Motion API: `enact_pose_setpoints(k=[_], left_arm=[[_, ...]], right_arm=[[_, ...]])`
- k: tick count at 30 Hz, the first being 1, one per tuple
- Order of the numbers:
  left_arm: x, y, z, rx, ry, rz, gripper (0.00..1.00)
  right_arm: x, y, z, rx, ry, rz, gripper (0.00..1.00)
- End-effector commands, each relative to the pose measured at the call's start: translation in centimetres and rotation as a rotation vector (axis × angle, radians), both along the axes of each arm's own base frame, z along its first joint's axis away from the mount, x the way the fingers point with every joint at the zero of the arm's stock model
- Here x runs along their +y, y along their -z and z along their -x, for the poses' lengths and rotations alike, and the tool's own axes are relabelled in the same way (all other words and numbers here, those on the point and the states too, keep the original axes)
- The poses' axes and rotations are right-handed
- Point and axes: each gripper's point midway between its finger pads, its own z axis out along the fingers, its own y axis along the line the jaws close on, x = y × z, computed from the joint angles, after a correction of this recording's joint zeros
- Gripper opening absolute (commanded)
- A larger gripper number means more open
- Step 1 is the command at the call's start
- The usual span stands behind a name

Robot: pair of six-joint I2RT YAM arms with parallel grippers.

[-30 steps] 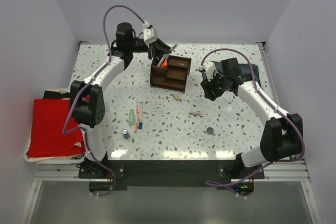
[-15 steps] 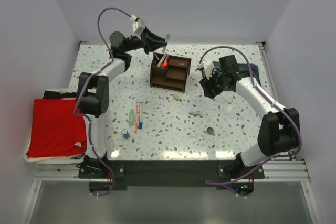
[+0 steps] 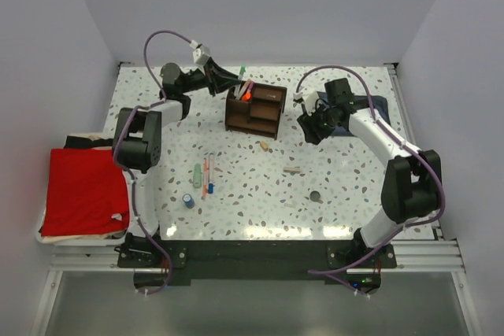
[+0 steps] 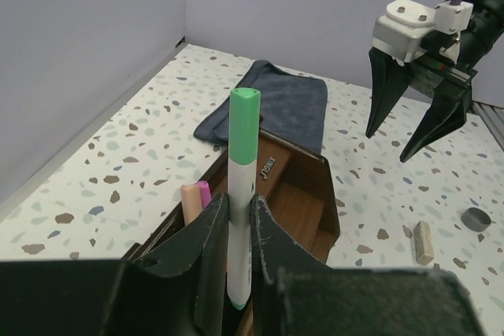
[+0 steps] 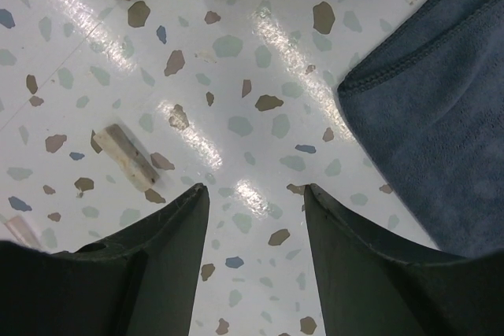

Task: Sort the stationery into containers
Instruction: Place the pen in the storage box.

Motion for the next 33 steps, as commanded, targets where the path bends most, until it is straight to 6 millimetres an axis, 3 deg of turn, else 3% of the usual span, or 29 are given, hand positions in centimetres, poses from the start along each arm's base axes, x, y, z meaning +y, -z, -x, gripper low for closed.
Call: enact_pose_setpoints(k=[1,10,16,22,27,28,30,31,33], left_arm=[[0.7,1.1,-1.4,-0.045,-0.027,-0.001,0.00],[0.6,4.6,-1.9,0.004,-0.034,-0.026,0.01],[0.7,5.1,-1.4,-0.004,-0.033,-0.043,0.31],[0.7,1.5,-0.7,-0.103,-0.019,-0.039,0.45],[0.9,-4.1,0.8,-0.206,-0.003,-0.018,0.48],[0.9,-5.9,1.6,-0.240,0.003,-0.013,0.48],[1.1,-7.3,2.7,-0.255,0.012,-0.014,0.48],[1.3,-9.3,3.8,-0.288,0.010,-0.013,0.48],[2.0,-8.7,4.6,-0.228,-0.002,-0.053,0.49]], right_arm=[[0.5,-1.4,-1.0,-0.035,-0.011,-0.007,0.56],[0.7,-0.8,-0.9,-0.023,-0.015,-0.001,0.56],[0.9,-0.3,-0.9,-0.016,-0.016,-0.001,0.56],[1.3,-0.4,-1.5,-0.025,-0.022,-0.009,0.56],[2.2,-0.9,-2.0,-0.044,-0.038,-0.018,0.57],[2.4,-1.0,-2.0,-0.048,-0.042,-0.020,0.57],[2.8,-1.4,-2.1,-0.062,-0.049,-0.027,0.57],[2.8,-1.5,-2.1,-0.063,-0.051,-0.027,0.57],[3.3,-1.8,-1.8,-0.067,-0.062,-0.038,0.58]])
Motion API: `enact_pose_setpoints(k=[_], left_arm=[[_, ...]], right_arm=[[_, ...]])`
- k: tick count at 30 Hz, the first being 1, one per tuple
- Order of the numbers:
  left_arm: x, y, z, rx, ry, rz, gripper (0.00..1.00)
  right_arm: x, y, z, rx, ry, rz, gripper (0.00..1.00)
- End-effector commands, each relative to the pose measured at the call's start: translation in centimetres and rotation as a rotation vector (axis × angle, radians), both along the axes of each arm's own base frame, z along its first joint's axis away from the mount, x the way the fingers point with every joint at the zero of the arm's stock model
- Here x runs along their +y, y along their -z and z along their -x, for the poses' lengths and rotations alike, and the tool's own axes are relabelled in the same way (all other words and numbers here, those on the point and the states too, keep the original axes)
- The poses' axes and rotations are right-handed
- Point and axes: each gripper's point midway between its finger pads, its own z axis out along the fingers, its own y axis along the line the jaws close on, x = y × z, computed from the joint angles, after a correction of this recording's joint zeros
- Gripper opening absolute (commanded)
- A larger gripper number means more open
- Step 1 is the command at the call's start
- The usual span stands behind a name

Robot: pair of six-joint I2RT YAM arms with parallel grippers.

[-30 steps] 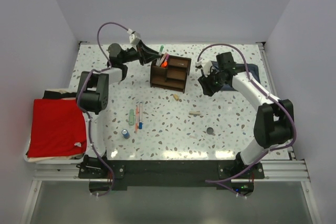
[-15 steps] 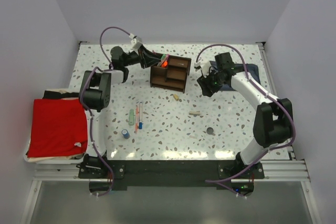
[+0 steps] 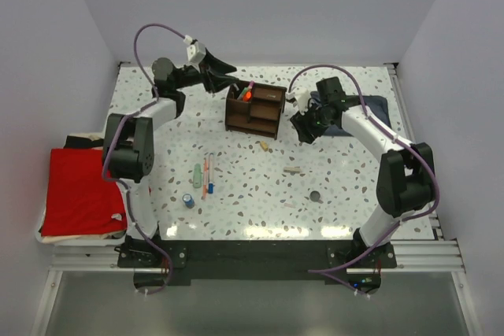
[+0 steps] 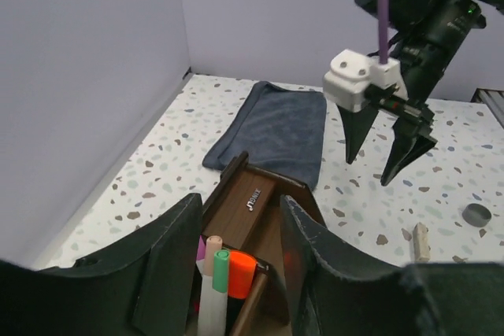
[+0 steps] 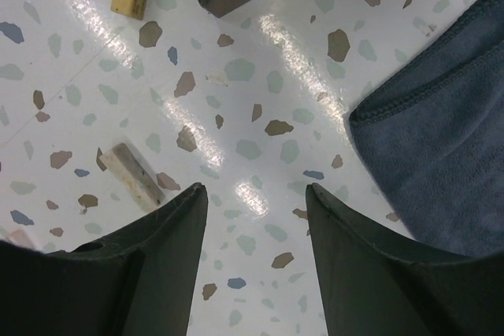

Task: Sort the stationery into containers
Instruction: Place the pen in the storage box, then pick up the pen from the center of the board.

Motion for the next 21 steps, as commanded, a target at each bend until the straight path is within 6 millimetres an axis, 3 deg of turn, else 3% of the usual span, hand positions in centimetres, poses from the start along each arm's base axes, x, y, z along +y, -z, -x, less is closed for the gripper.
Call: enact_pose_setpoints(k=[1,2,3,4,5,6,7,8,11,12,15,21], left_arm=[[1.8,-7.1,4.4,-0.147,-0.014,-0.049,0.50],[2.3,-4.4,4.6,-0.129,-0.030,-0.142,0.51],[3.0,-3.1,5.0,-0.160,-0.056,-0.216,0.52],[3.6,-3.1,6.2,-0.228,-0.065,-0.292,0.53],[4.5,0.9,8.2,-0.255,-0.009,-0.438,0.54],[5.5,2.0,8.4,-0.285,-0.019,-0.536,0.55],[6.2,3.6,9.0,-0.287,0.007,-0.610,0.55],[7.0,5.9,11.2,-0.278,0.091,-0.696,0.54],[9.1,9.6,13.5,-0.223,0.174,-0.846,0.53],[9.7,11.4,14.4,-0.181,0.187,-0.886,0.53],[10.6,14.2,16.1,-0.144,0.200,-0.945,0.53],[10.6,15.5,16.6,-0.038,0.107,-0.949,0.53]], right_arm=[[1.5,-2.7,-1.0,-0.079,-0.025,-0.044,0.58],[1.7,-2.7,-0.8,-0.080,-0.033,-0.045,0.58],[1.9,-2.9,-0.7,-0.086,-0.039,-0.048,0.58],[2.1,-2.9,-0.6,-0.089,-0.046,-0.052,0.58],[2.3,-3.0,-0.4,-0.091,-0.054,-0.055,0.58],[2.5,-3.0,-0.1,-0.092,-0.072,-0.053,0.58],[2.8,-3.4,0.3,-0.096,-0.093,-0.058,0.58],[2.9,-3.6,0.5,-0.098,-0.104,-0.059,0.58],[3.4,-3.8,2.1,-0.107,-0.173,-0.041,0.57],[3.8,-3.0,3.1,-0.103,-0.220,-0.014,0.57],[4.1,-2.1,5.0,-0.111,-0.302,0.028,0.57],[4.7,-0.5,6.1,-0.126,-0.346,0.070,0.56]])
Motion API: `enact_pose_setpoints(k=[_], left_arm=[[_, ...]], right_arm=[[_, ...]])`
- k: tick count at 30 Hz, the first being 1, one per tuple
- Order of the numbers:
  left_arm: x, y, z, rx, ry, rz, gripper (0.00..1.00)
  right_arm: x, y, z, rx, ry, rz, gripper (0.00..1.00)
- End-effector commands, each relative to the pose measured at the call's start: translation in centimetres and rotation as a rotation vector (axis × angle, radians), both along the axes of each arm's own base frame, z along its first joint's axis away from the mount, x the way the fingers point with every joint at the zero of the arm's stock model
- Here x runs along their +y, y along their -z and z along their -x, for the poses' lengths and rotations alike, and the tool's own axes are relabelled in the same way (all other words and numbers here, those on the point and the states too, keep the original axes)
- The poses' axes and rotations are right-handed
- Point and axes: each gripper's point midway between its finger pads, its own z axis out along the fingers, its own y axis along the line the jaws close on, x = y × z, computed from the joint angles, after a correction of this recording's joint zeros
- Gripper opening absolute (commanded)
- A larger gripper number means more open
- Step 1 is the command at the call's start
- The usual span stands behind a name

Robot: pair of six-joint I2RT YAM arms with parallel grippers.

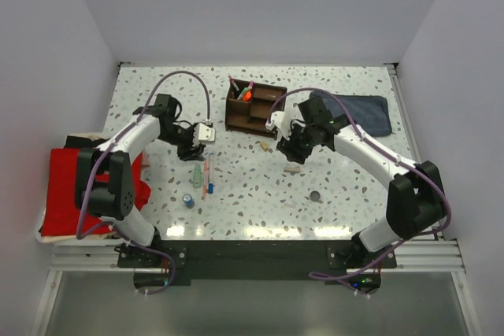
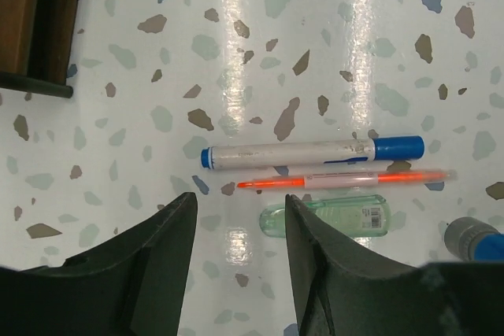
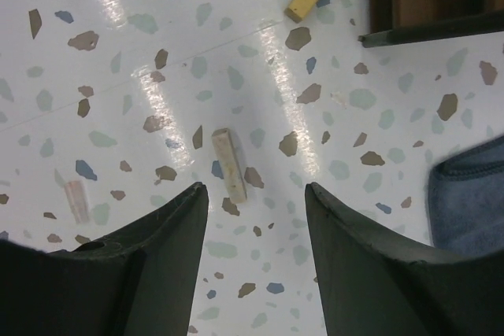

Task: Sort the stationery into containers
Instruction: Pick up the pen from the center of the board.

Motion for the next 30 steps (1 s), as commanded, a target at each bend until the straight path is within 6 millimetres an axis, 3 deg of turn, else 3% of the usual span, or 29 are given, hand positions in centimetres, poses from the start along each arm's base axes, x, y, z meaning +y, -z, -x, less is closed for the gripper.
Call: enact_pose_setpoints(k=[1,6,11,18,23,30], left_arm=[[-0.1,-1.4,0.0,-0.045,-0.037,-0.008,0.53],[-1.0,-1.3,0.5,0.000,-0.081,-0.007,0.53],[-1.4,0.2,1.6,0.079,-0.073,-0.043,0.53],[-2.0,2.2,2.8,-0.007,0.132,-0.165,0.53],[-2.2,2.7,1.3,-0.153,0.328,-0.267,0.52],[-1.9,3.7,-0.2,-0.173,0.479,-0.346,0.50]], right_arm=[[-0.3,0.7,0.0,-0.037,-0.048,0.043,0.56],[-1.0,2.7,0.4,-0.013,-0.078,0.100,0.55],[-0.8,3.0,0.1,-0.013,-0.079,0.097,0.55],[-0.5,2.8,0.3,-0.021,-0.075,0.078,0.55],[-0.3,2.6,0.4,-0.019,-0.068,0.062,0.55],[-0.7,2.4,0.5,-0.028,-0.056,0.065,0.55]])
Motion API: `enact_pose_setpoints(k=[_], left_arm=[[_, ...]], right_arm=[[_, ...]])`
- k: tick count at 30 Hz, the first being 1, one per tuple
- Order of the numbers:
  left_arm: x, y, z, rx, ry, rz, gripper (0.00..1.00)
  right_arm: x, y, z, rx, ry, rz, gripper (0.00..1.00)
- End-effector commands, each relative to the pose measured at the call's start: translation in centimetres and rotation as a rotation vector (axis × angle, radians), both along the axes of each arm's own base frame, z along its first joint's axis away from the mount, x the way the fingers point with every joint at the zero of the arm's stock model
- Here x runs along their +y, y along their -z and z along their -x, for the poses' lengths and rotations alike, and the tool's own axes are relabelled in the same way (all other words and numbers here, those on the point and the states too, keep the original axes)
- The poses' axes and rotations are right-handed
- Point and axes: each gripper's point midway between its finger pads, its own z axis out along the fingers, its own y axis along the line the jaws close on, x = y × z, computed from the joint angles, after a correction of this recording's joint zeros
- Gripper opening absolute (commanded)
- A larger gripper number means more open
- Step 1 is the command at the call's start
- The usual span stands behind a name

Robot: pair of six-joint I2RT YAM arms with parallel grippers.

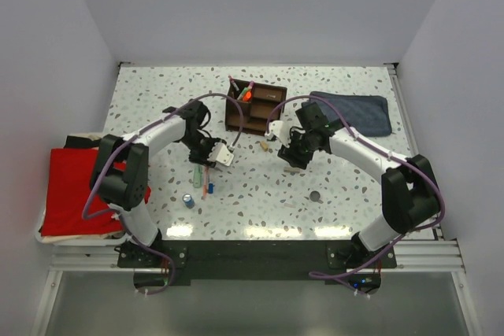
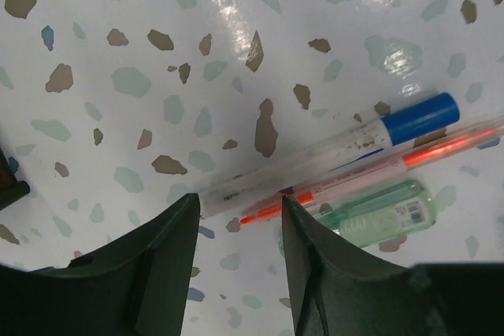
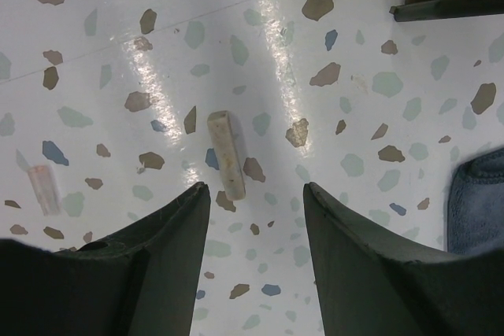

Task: Sort the stationery into containers
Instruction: Pick up the pen from the center of the board.

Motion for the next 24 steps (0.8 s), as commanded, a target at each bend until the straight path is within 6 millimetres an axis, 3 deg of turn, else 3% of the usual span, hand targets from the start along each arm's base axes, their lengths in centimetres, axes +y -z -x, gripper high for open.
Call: enact_pose_setpoints(k=[1,19,24], left_arm=[[0.2,-0.7,-1.3,-0.076,0.161,-0.047,0.50],[-1.3,2.9,4.1,-0.023,0.423,-0.109,0.47],[-3.0,3.5,5.0,-0.024,0.483,-0.095,0.46]], right_arm=[[0.2,-1.2,-0.2,-0.047,0.009,-0.028,0.55],[-0.7,-1.0,1.0,-0.036,0.019,-0.017,0.55],[-1.0,-1.0,1.7,-0.030,0.018,-0.012,0.55]])
